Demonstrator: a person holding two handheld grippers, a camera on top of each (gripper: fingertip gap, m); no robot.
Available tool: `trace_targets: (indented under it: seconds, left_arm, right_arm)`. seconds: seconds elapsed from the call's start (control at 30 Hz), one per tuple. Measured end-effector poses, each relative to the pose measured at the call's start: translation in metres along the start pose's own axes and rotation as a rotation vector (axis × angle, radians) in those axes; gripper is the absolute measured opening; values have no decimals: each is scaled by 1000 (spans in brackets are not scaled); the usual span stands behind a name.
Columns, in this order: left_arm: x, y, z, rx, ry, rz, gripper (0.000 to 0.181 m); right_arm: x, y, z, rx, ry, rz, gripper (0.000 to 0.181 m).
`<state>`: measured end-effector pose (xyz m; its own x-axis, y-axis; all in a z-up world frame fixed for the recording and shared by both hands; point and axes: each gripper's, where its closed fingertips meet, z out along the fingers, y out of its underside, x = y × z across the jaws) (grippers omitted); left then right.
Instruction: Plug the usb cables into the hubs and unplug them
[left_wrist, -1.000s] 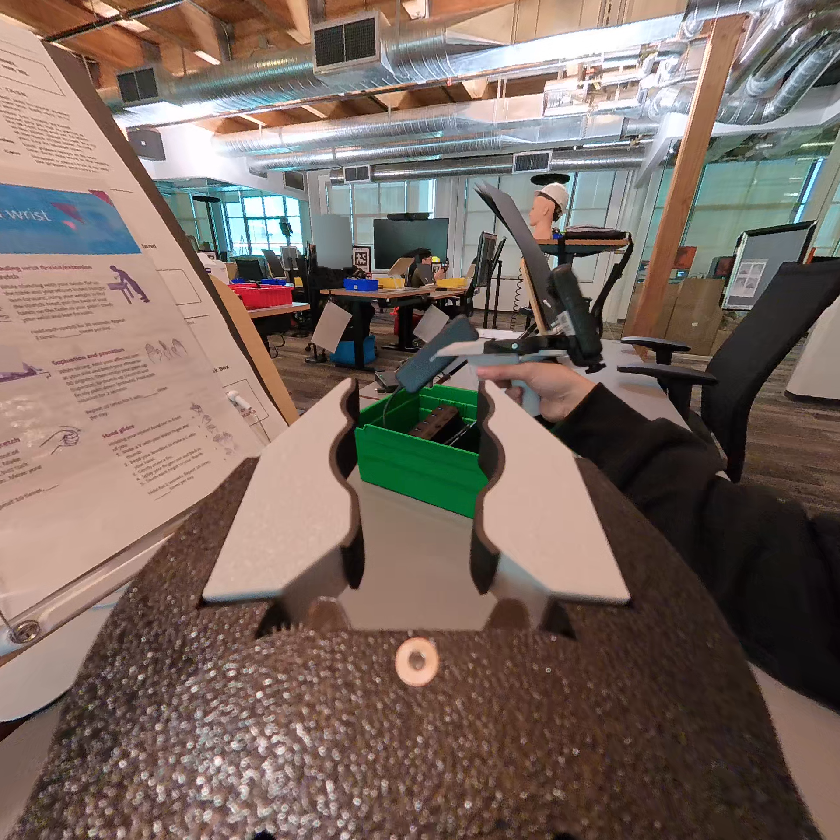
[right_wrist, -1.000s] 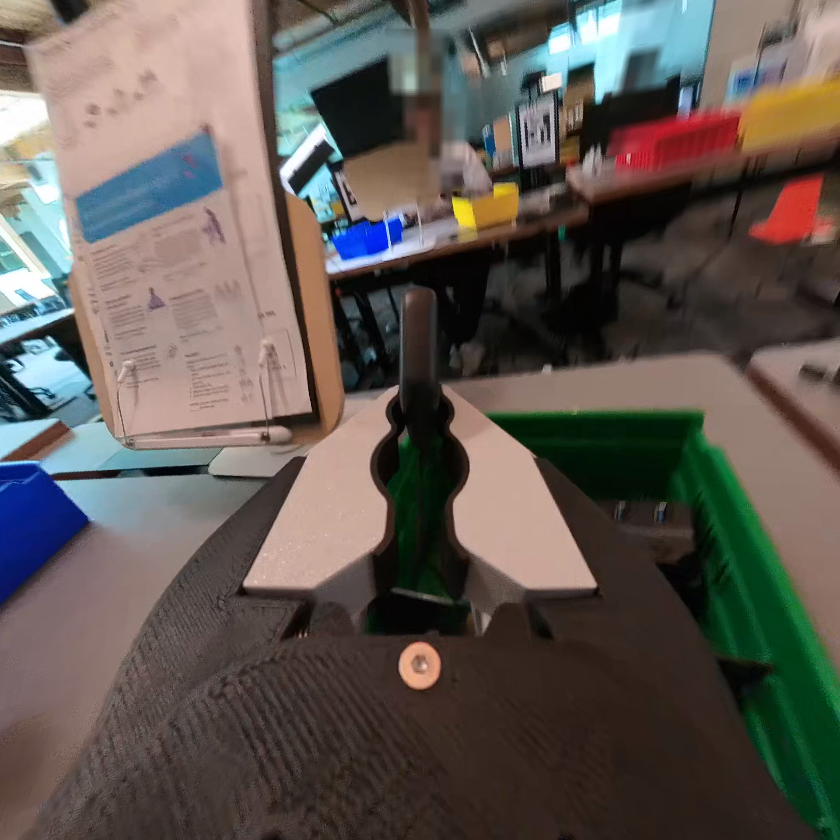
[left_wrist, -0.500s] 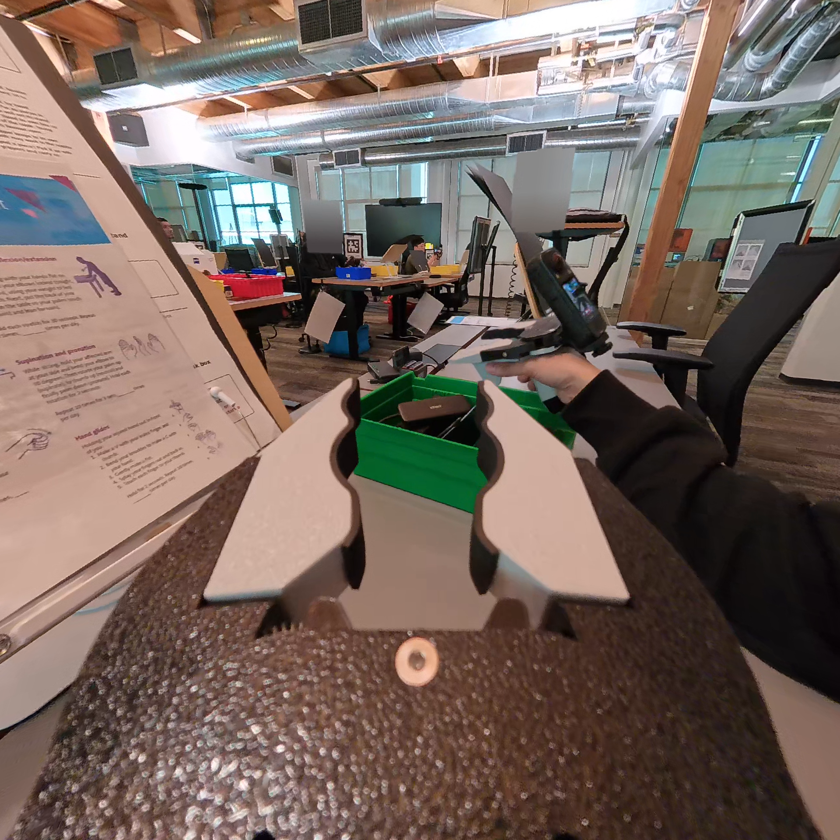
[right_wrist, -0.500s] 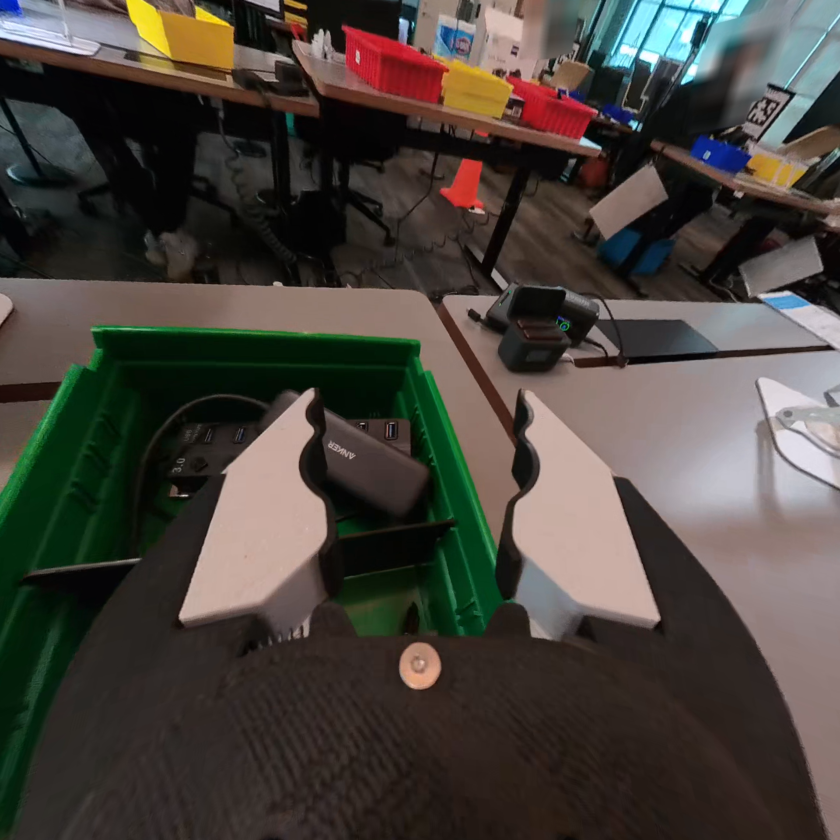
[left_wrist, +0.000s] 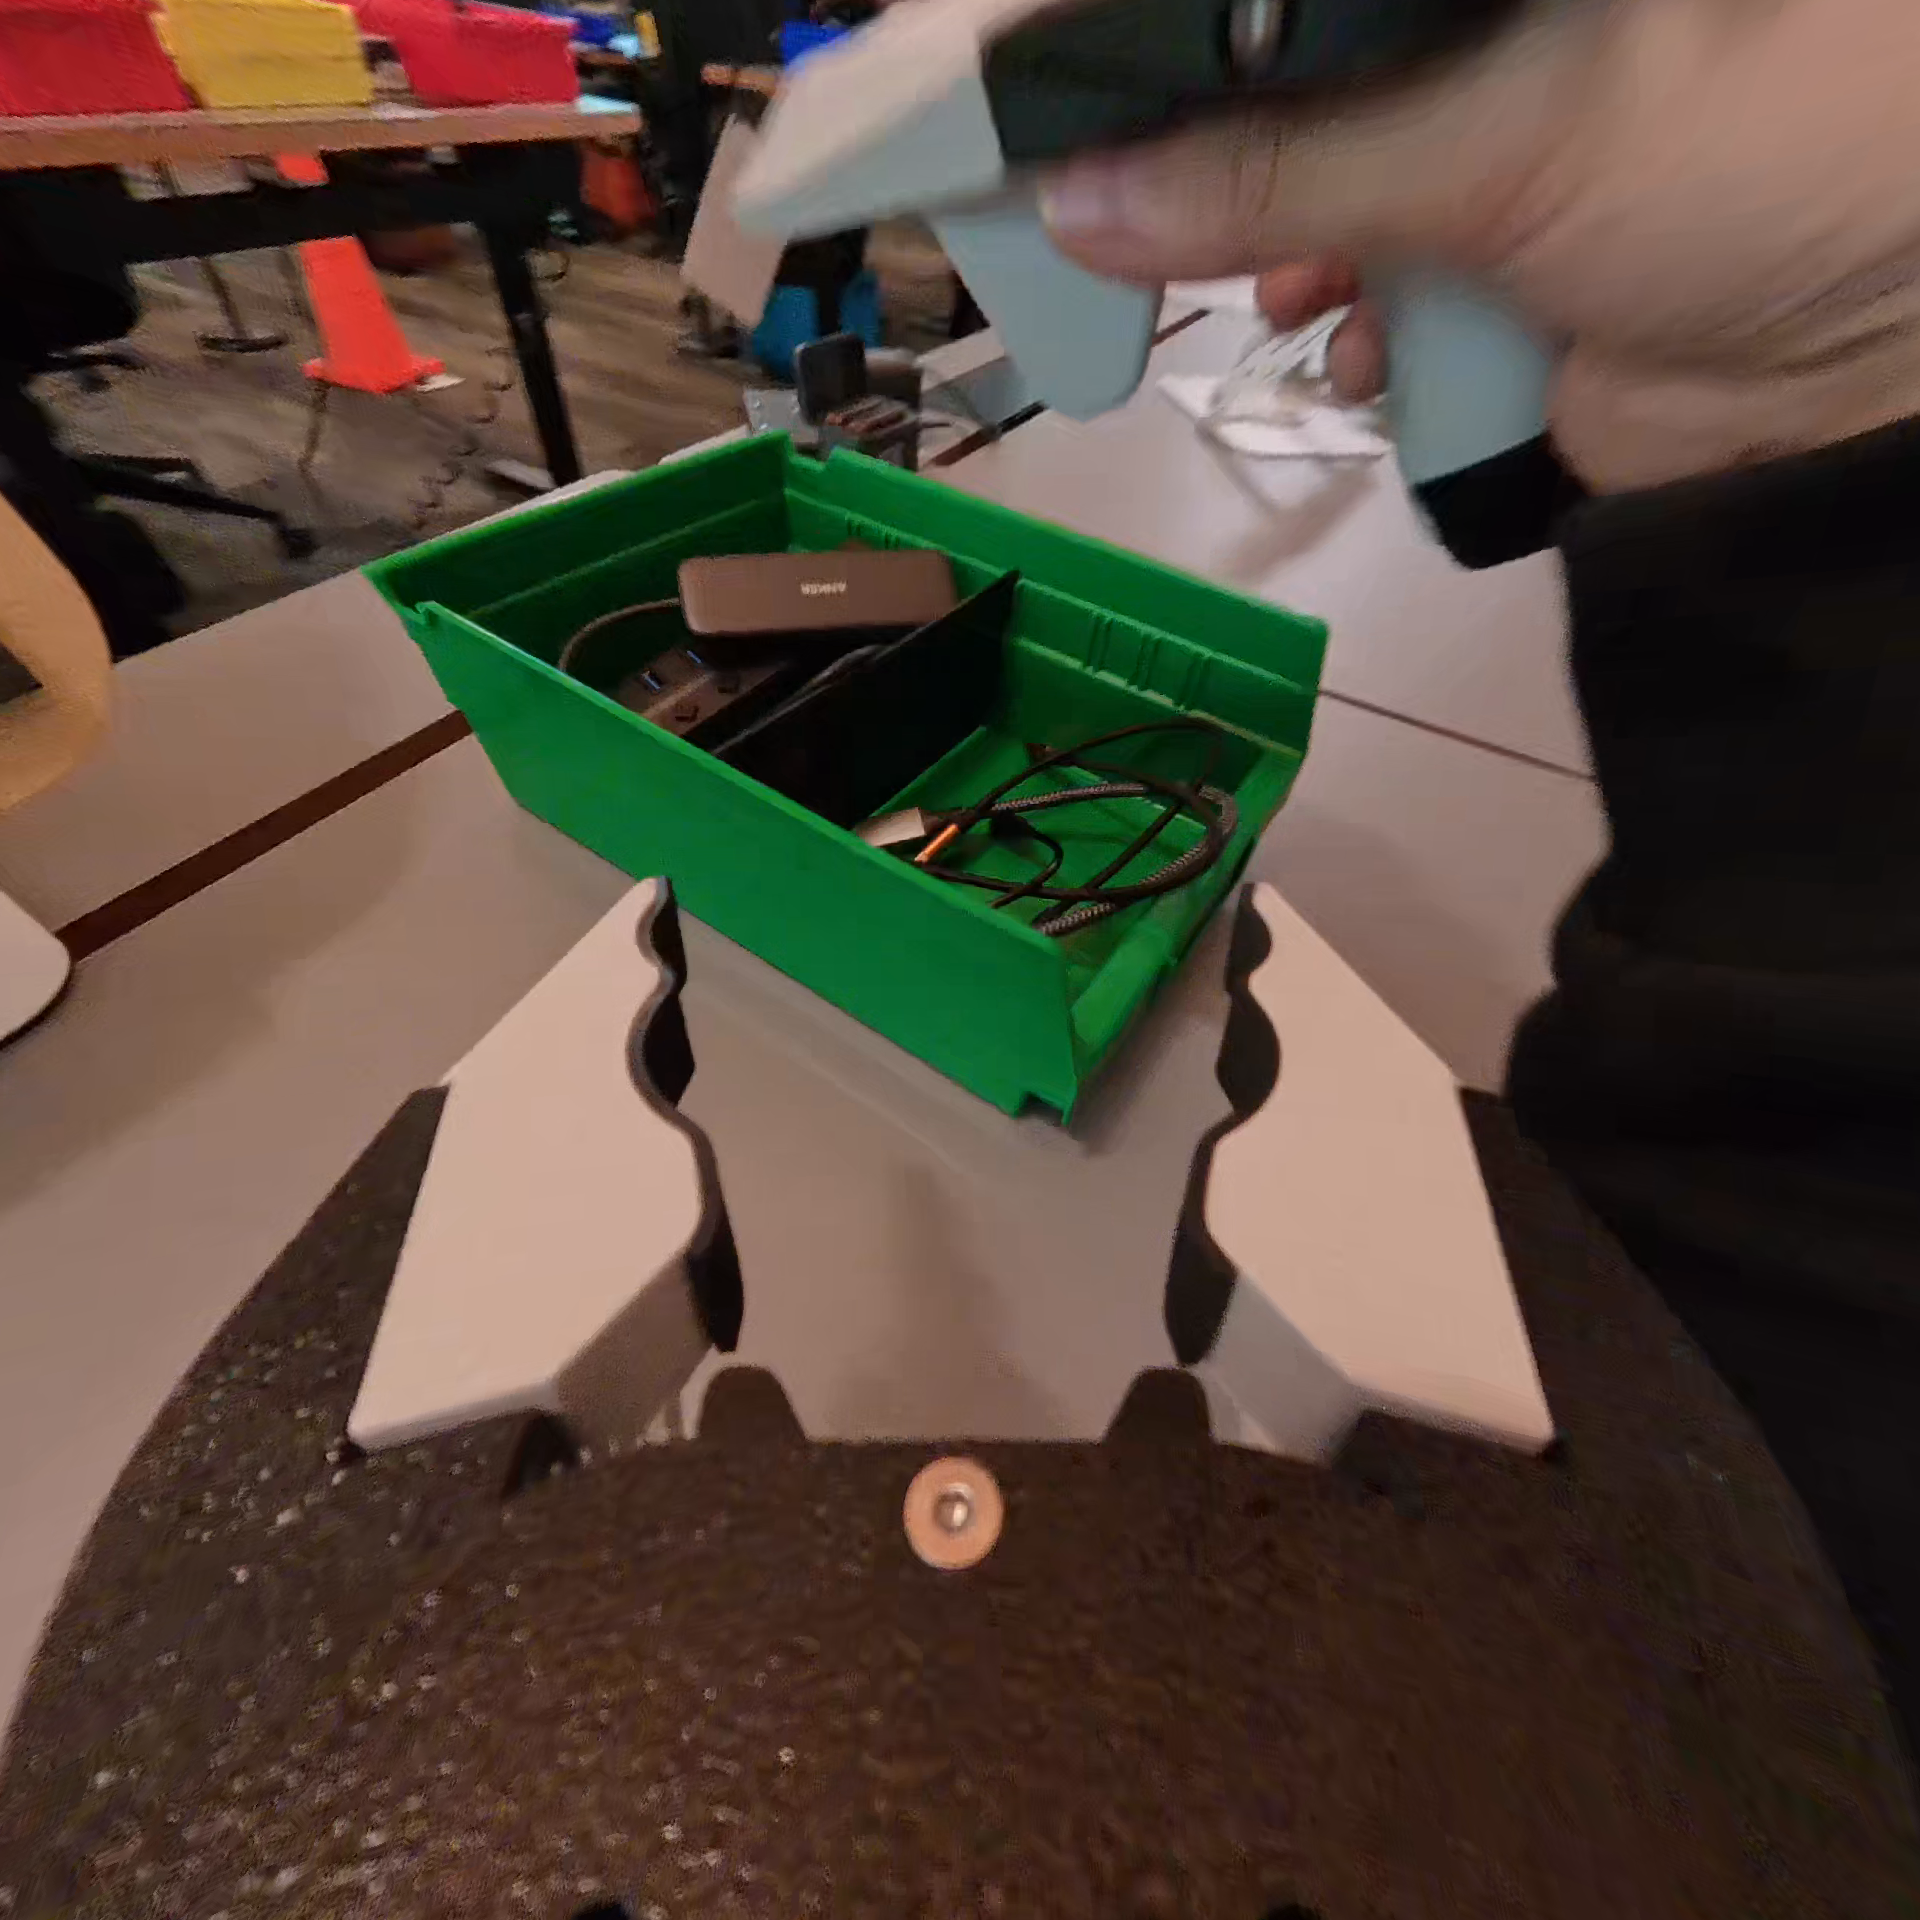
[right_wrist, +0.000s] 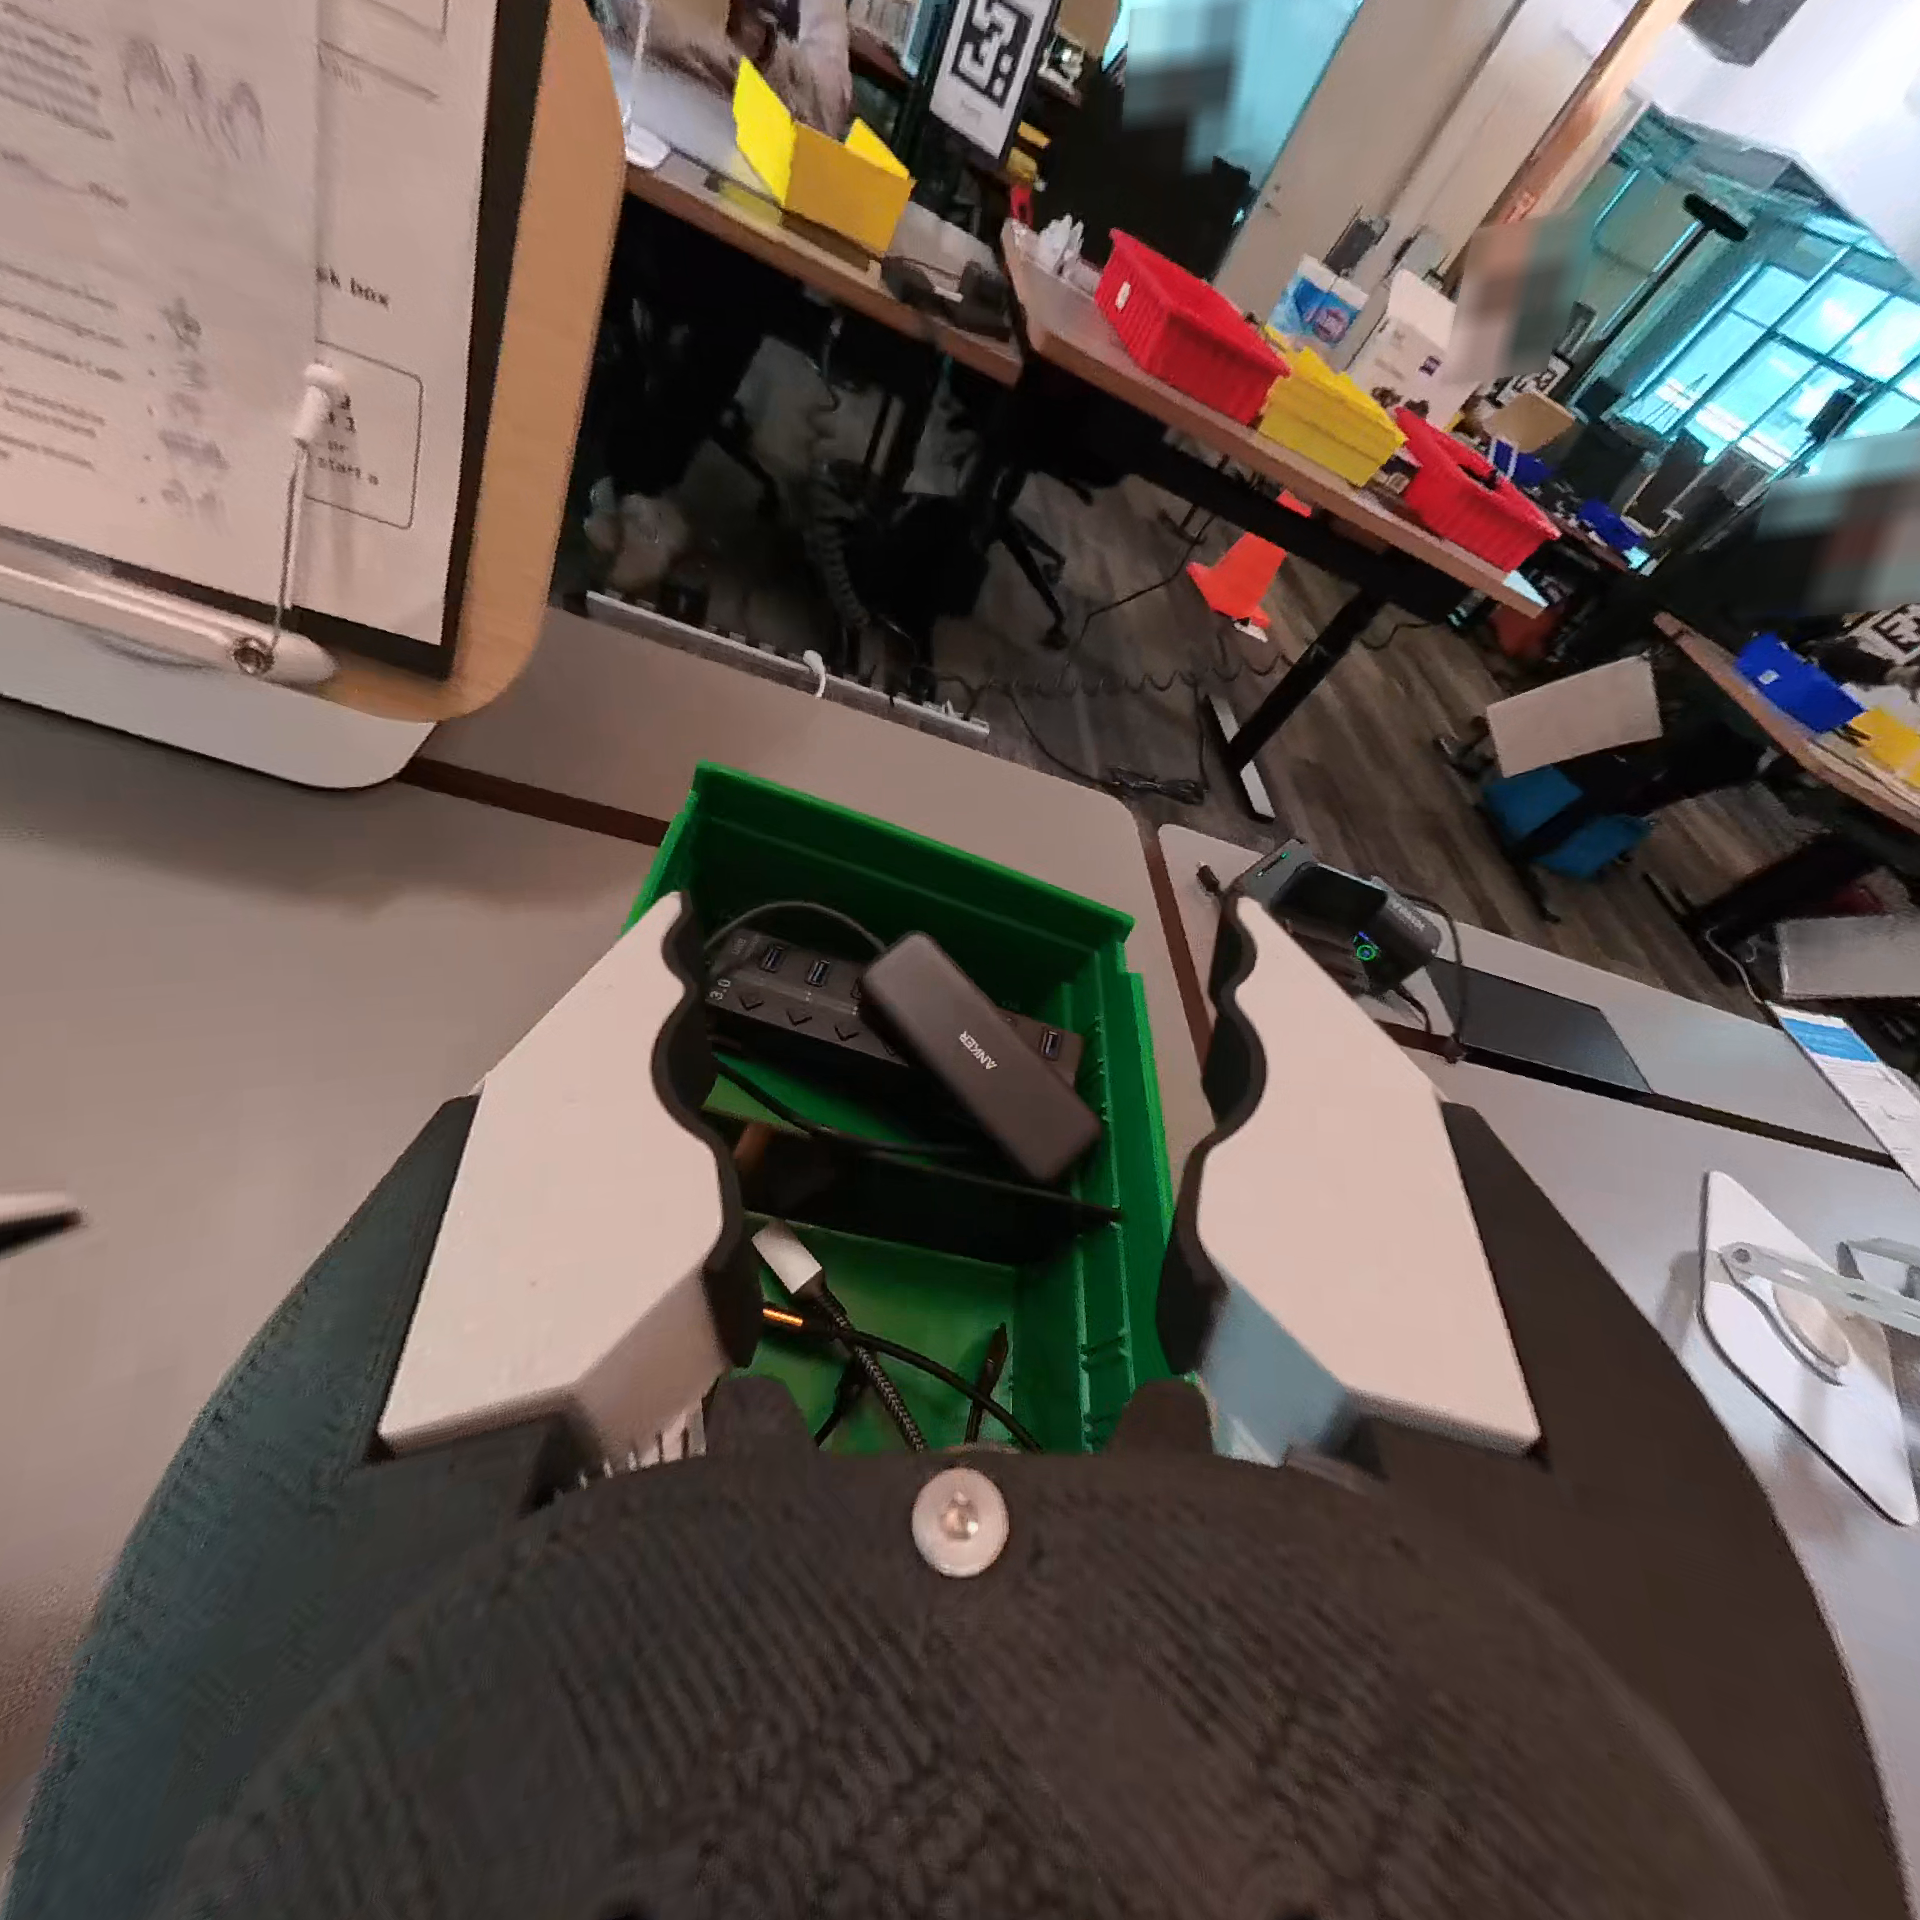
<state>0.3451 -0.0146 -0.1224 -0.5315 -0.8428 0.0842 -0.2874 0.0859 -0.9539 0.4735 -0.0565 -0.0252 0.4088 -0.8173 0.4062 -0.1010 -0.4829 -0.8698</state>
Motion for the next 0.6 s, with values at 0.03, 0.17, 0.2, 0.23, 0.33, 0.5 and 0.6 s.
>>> trace_targets:
  seconds: [0.03,0.17,0.2,0.23,0.33,0.5,0.6]
  left_arm:
    - [6,1,11,-6,-36,6,105]
    - [13,23,58,-139,-125,-23,91]
    - [8,29,66,-167,-155,-20,82]
    - [1,33,71,-177,-192,-12,72]
    - [-19,37,71,-114,-250,9,45]
    - [-77,48,16,-92,-456,34,8]
    - [-100,60,-30,-74,-475,37,4]
  right_arm:
    - [2,-2,-5,15,8,11,95]
    - [8,10,-12,-25,38,16,96]
    - [13,17,-14,-54,62,4,97]
    - [18,23,-16,-80,90,-5,99]
    - [24,33,-26,-95,114,14,101]
    - [20,33,-49,-65,97,25,99]
    - [0,34,-59,-48,67,-22,98]
